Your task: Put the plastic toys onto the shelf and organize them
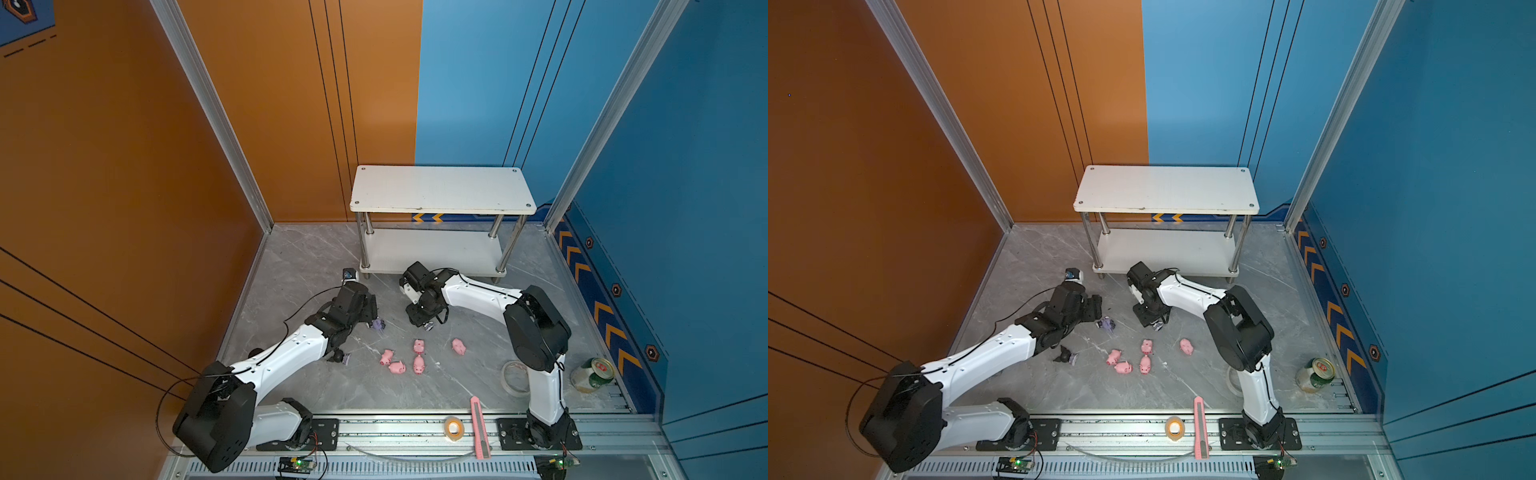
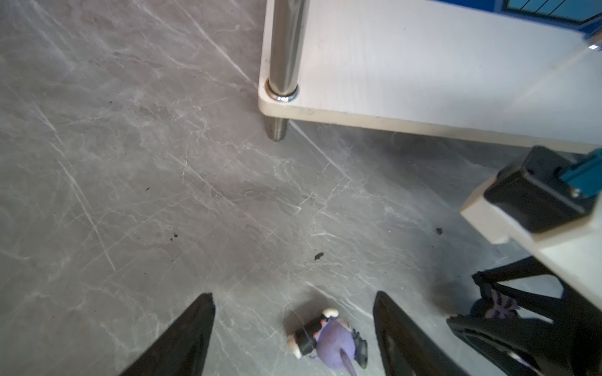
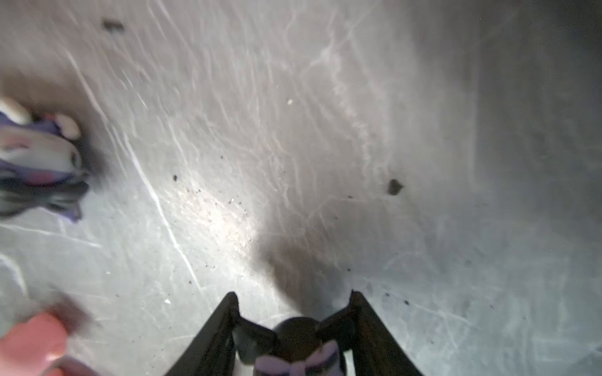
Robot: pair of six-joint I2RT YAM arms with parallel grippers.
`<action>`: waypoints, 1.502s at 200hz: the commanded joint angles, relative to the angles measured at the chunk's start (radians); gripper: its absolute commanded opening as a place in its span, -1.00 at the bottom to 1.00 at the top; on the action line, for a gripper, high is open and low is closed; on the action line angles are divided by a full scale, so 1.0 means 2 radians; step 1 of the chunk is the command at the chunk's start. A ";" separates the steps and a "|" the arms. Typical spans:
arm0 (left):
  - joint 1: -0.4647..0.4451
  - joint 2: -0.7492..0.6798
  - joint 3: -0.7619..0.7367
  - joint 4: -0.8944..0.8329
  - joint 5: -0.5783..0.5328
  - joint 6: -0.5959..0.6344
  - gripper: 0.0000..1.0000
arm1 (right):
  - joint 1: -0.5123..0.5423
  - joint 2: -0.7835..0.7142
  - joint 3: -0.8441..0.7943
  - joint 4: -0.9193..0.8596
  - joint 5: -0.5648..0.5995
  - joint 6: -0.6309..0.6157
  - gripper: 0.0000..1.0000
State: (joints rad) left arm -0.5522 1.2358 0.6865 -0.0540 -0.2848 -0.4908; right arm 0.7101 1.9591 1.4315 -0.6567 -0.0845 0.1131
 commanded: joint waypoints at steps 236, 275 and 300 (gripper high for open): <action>-0.159 0.072 0.160 0.088 0.162 0.078 -0.21 | -0.097 -0.299 -0.158 0.272 -0.192 0.329 -0.90; -0.158 0.078 0.168 0.073 0.156 0.095 -0.41 | -0.097 -0.305 -0.161 0.264 -0.202 0.332 -0.90; -0.154 0.085 0.189 0.060 0.157 0.101 -0.72 | -0.097 -0.316 -0.166 0.256 -0.197 0.327 -0.90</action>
State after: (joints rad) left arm -0.8642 1.3834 0.9977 0.0921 0.0204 -0.3141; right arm 0.5163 1.3746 1.1164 -0.1543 -0.4534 0.7643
